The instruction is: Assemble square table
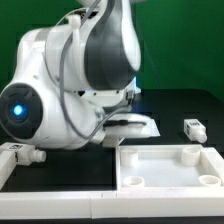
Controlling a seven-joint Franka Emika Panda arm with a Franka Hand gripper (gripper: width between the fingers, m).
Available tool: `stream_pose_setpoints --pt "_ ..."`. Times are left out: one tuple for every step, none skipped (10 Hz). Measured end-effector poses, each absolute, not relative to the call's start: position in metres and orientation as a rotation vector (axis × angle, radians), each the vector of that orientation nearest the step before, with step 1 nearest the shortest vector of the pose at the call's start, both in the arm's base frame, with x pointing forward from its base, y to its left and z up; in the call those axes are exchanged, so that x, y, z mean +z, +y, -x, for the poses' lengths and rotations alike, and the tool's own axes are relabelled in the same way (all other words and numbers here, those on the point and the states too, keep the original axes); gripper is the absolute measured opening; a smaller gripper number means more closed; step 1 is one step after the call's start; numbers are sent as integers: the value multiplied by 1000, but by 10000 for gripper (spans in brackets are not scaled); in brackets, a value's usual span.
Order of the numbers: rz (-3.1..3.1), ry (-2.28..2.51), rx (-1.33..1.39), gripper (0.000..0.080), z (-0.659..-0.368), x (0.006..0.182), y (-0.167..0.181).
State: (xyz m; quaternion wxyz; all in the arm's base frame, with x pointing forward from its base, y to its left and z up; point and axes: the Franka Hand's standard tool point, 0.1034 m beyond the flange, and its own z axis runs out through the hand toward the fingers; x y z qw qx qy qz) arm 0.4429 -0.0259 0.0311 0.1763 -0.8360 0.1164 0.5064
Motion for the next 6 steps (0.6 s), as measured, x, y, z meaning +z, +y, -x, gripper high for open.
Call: stream_pose_setpoints --pt "2393 286 1399 285 -453 51 -17" --pt "2461 289 1331 285 -468 71 -3" --pt "2519 264 1273 285 -480 92 16" --pt "2577 239 1178 286 -490 94 24" --pt "2608 249 1118 286 -489 89 19" --pt "2648 267 1040 286 -491 87 17"
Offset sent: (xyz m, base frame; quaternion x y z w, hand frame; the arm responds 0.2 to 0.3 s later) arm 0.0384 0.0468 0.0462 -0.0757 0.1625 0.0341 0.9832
